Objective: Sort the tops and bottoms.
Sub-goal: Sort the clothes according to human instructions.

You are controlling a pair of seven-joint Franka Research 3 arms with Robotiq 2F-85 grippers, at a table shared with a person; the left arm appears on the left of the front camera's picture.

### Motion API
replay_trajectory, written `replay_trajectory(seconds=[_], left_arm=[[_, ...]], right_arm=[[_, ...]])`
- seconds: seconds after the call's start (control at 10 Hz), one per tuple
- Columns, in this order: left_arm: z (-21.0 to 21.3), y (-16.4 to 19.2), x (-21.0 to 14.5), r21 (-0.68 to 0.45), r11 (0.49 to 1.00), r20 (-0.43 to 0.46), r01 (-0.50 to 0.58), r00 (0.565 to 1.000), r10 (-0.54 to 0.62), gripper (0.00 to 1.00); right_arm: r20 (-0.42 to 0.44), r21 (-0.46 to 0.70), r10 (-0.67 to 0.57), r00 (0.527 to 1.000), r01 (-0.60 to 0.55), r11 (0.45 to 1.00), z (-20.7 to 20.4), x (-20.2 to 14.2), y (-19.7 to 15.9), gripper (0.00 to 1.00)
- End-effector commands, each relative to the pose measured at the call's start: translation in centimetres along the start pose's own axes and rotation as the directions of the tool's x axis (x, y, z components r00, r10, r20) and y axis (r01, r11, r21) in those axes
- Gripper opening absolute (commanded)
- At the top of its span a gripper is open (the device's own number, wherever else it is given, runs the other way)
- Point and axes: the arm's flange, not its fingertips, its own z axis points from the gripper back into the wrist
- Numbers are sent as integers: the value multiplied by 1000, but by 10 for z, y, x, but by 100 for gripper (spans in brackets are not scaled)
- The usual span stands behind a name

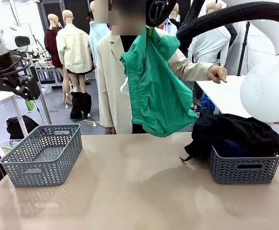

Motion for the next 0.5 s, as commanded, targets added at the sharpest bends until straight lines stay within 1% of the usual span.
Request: replay_trajectory(seconds=[0.0,0.4], left_arm=[[2,2,1,-10,1000,-12,-2,1000,2,100],[2,2,1,-10,1000,-12,-2,1000,2,100]], right_arm=[[8,5,9,1000,-9,1000,3,0,-1,0],[8,5,9,1000,-9,1000,3,0,-1,0]])
